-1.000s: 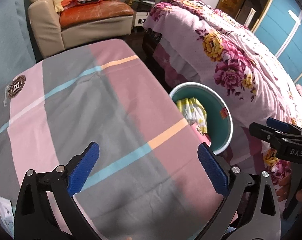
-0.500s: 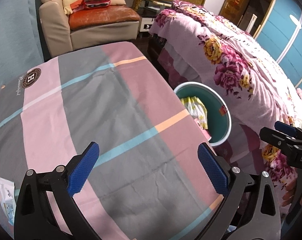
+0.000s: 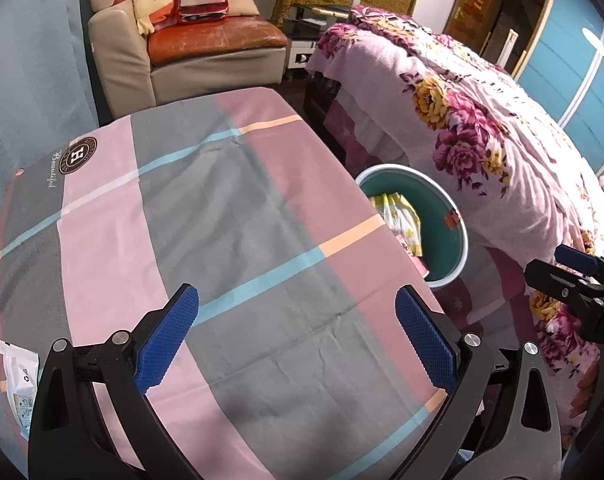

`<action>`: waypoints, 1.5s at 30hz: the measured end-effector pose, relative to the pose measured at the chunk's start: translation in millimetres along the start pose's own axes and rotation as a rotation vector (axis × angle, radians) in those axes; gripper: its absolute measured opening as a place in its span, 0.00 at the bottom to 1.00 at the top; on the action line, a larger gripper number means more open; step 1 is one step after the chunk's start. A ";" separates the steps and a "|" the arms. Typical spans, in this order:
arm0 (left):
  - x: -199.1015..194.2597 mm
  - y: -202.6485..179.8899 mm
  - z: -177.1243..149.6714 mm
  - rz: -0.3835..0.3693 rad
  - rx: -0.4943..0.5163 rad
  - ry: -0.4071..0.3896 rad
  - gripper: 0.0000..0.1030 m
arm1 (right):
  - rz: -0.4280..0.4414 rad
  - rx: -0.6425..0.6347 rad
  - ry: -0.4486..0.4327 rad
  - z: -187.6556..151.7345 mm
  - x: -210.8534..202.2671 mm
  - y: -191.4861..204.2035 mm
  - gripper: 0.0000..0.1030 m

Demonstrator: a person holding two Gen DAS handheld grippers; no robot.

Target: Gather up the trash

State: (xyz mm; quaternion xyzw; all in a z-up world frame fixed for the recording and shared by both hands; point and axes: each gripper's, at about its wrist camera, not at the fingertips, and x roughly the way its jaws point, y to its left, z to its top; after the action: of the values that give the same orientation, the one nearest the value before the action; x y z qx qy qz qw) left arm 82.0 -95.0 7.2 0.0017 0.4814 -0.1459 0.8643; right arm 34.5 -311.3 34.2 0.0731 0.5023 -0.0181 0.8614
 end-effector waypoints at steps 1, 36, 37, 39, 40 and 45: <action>-0.1 -0.2 0.1 -0.002 0.001 -0.003 0.96 | -0.001 -0.001 -0.001 -0.3 -0.1 0.5 0.93; 29.3 -5.6 -1.0 0.040 0.021 0.029 0.96 | -0.001 0.020 0.055 4.9 37.6 -12.9 0.93; 30.1 -5.3 -0.9 0.042 0.020 0.030 0.96 | -0.001 0.020 0.057 5.0 39.1 -13.3 0.93; 32.0 -4.6 -0.3 0.045 0.019 0.032 0.96 | -0.001 0.023 0.062 5.0 42.2 -14.5 0.93; 32.7 -4.4 -0.2 0.046 0.017 0.033 0.96 | -0.001 0.024 0.064 5.2 43.4 -14.8 0.93; 36.4 -4.1 0.0 0.038 0.017 0.045 0.96 | -0.006 0.020 0.070 6.8 48.9 -13.7 0.93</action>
State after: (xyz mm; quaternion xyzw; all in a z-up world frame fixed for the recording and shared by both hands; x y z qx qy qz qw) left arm 98.9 -108.0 -22.6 0.0213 0.4995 -0.1334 0.8557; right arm 63.1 -323.8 -6.4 0.0807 0.5324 -0.0231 0.8423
